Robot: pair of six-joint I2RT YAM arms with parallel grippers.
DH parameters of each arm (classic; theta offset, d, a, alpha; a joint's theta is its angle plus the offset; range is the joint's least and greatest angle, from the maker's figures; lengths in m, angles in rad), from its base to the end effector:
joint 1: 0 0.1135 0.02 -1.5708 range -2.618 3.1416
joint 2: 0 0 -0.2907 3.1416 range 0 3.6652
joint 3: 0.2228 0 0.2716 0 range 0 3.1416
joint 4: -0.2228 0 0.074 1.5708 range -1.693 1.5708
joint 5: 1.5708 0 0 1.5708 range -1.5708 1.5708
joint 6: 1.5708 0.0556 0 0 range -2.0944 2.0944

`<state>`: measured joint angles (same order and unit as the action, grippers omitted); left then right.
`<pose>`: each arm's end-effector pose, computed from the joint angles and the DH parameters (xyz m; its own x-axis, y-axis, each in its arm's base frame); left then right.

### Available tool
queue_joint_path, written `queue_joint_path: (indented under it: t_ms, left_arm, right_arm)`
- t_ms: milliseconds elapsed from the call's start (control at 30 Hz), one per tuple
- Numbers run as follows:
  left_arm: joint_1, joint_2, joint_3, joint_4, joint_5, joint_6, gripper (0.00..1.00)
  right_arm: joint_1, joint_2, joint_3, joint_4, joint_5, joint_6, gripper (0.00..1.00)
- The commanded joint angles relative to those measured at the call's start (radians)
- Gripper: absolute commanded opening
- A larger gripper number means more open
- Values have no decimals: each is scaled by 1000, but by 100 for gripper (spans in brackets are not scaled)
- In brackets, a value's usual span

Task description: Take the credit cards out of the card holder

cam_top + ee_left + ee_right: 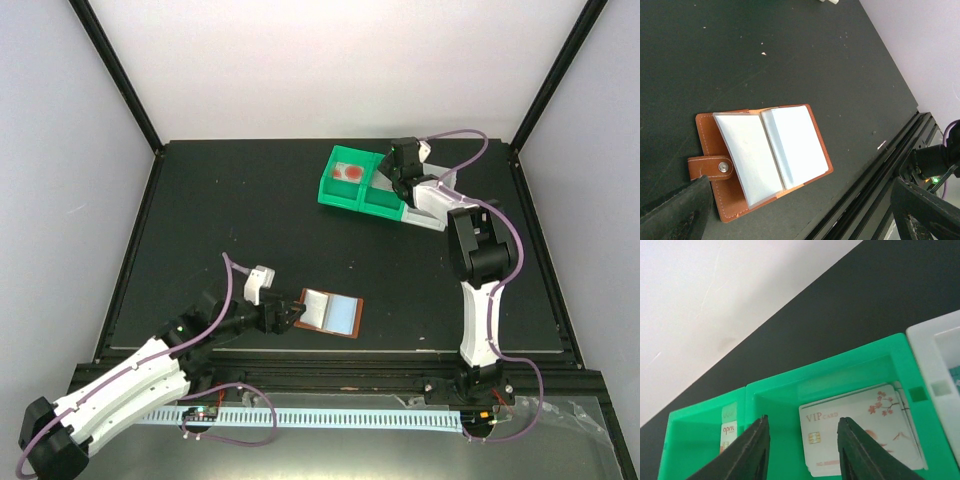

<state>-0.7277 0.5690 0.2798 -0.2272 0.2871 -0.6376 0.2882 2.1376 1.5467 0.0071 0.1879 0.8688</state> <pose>0.1066 -0.1161 0.1892 -0.7854 -0.0649 -0.6155 0.4409 0.6393 -0.6300 0.5176 0.1426 0.1901 -0.4403 0.6518 -0.6174 0.3197 0.7564 0.5706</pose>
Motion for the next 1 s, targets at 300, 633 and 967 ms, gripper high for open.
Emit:
queue_joint_path:
  t_ms: [300, 633, 967]
  left_arm:
    - [5, 94, 138, -127, -6, 11, 99]
    - [8, 46, 300, -298, -226, 17, 99]
    - [10, 26, 403, -356, -336, 24, 99]
  right_arm:
    - [-6, -338, -83, -163, -16, -190, 56]
    - [-3, -738, -406, -288, -321, -345, 85]
    - [-1, -1070, -578, -461, -503, -471, 98]
